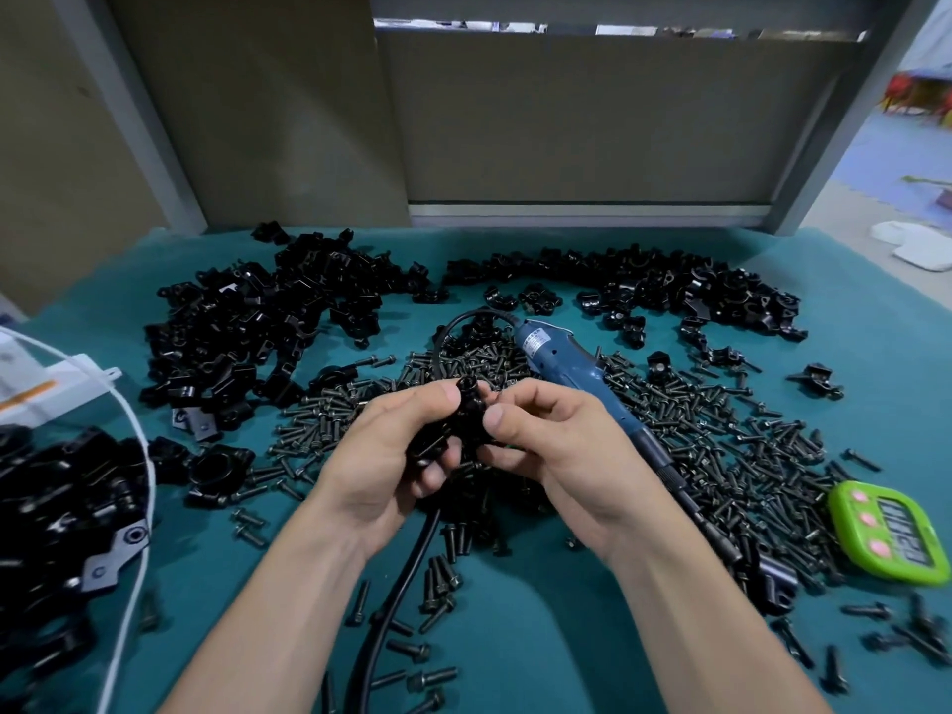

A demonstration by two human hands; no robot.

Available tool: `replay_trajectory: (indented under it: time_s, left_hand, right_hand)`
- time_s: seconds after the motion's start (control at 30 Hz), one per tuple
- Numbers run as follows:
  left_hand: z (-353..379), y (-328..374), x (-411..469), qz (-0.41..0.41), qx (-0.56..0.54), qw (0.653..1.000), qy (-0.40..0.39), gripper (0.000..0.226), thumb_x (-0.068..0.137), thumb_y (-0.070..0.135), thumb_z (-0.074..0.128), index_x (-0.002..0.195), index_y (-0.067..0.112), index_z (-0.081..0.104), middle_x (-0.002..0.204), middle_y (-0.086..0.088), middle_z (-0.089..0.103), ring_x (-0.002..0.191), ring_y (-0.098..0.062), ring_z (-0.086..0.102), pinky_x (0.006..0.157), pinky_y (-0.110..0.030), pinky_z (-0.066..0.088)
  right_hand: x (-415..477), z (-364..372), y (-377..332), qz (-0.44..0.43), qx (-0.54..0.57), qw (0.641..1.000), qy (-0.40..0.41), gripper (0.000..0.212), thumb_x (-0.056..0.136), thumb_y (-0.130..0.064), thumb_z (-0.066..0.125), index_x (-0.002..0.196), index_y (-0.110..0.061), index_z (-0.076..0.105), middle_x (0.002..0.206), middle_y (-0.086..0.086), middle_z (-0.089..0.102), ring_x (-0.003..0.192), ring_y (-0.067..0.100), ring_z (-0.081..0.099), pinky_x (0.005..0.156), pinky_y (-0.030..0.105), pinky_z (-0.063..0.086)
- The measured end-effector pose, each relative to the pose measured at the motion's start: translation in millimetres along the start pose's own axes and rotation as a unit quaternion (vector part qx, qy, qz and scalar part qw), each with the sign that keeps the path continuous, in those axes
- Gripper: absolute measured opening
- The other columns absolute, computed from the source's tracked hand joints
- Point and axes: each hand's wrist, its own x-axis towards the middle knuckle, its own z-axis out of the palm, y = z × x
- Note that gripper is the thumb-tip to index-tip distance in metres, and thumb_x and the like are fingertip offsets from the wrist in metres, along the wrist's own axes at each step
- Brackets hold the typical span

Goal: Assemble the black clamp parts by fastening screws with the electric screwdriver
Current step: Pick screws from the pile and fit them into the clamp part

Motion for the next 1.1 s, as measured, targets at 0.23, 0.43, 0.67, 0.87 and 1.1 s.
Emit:
replay_trajectory:
  time_s: [0.23,0.43,0.67,0.87,1.1]
  left_hand:
    - [-6.8,-0.5,0.4,0.0,0.073,0.997,-0.013,0.032,0.102,0.038,0.055,0.113,0.023,0.081,0.07,0.0,0.062,0.055,-0.007,0.051,0.045,-0.018,0.038]
    - [5.1,-10.2,2.8,0.028,0.127,0.991,0.044,0.028,0.102,0.041,0.051,0.092,0.026,0.072,0.067,0.0,0.064,0.053,-0.011,0.053,0.046,-0.02,0.041]
    - [7.7,-18.1,7.6,0.079,0.218,0.963,0.135,0.028,0.083,0.058,0.061,0.086,0.033,0.072,0.071,-0.001,0.071,0.058,-0.017,0.063,0.06,-0.039,0.05]
    - [16.9,-18.0,3.5,0.077,0.159,0.973,0.151,0.027,0.104,0.028,0.062,0.088,0.028,0.084,0.088,0.0,0.08,0.081,-0.023,0.078,0.065,-0.038,0.064]
    - [10.7,-11.1,3.1,0.06,0.073,0.99,0.107,0.021,0.098,0.006,0.069,0.1,0.021,0.083,0.094,-0.006,0.08,0.08,-0.015,0.075,0.071,-0.025,0.061]
  right_hand:
    - [0.3,3.1,1.3,-0.03,-0.04,0.999,0.015,0.019,0.088,0.007,0.074,0.092,-0.005,0.061,0.078,0.001,0.076,0.065,0.015,0.07,0.067,0.027,0.06]
    - [5.1,6.1,13.3,-0.055,-0.16,0.979,0.111,0.018,0.091,-0.01,0.077,0.091,-0.028,0.074,0.084,0.001,0.08,0.073,0.022,0.077,0.08,0.042,0.064]
    - [10.2,4.7,20.9,-0.044,-0.2,0.967,0.154,0.015,0.095,-0.021,0.073,0.108,-0.028,0.076,0.093,-0.005,0.08,0.075,0.016,0.077,0.081,0.036,0.063]
    - [8.7,6.0,23.5,-0.083,-0.263,0.946,0.168,0.027,0.091,-0.028,0.079,0.117,-0.034,0.075,0.104,-0.015,0.077,0.097,-0.004,0.072,0.089,0.02,0.056]
    - [3.3,10.3,23.4,-0.073,-0.295,0.944,0.127,0.031,0.091,-0.017,0.078,0.103,-0.045,0.075,0.091,-0.027,0.076,0.095,-0.012,0.069,0.085,0.011,0.055]
